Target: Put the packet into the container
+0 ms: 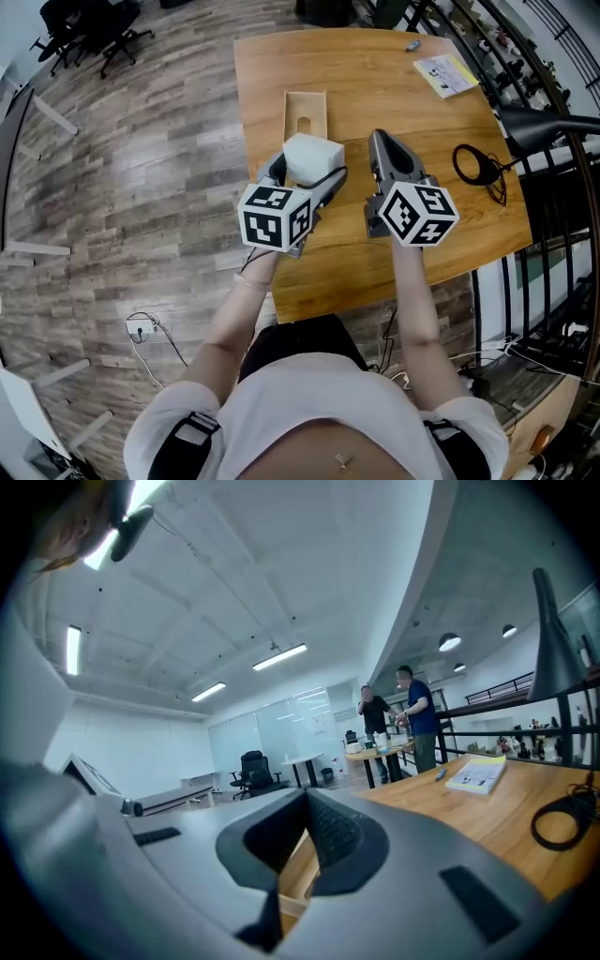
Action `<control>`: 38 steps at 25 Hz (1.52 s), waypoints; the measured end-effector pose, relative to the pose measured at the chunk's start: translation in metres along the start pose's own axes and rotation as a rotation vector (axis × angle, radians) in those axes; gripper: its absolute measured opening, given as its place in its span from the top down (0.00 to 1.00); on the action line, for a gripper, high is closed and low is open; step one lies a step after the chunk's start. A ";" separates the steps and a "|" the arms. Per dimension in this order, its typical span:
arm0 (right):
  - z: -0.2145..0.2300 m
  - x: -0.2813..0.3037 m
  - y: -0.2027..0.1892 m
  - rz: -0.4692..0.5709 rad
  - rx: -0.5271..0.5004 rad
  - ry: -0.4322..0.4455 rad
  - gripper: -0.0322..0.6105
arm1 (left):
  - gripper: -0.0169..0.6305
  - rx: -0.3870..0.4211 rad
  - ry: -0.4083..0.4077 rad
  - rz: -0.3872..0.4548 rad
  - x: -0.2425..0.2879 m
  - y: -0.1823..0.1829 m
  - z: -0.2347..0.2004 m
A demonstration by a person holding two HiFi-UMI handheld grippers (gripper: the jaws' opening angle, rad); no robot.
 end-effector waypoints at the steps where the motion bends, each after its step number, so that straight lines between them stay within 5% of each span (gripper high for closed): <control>1: 0.003 0.006 0.001 -0.005 0.000 0.003 0.93 | 0.23 0.001 0.008 -0.002 0.005 0.002 -0.003; 19: 0.030 0.096 -0.023 -0.074 -0.020 0.075 0.93 | 0.23 0.011 0.174 -0.063 0.079 0.022 -0.067; 38: 0.053 0.144 -0.061 -0.145 0.016 0.144 0.93 | 0.23 0.022 0.350 -0.320 0.135 -0.016 -0.119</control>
Point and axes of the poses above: the fingertips, and each gripper's own axes: x forward along the fingers, z to its right, y out of its top, the point moved 3 cm from there along -x, backward along the fingers, and after that the axes turned 9 degrees about -x, right-handed, at the moved point
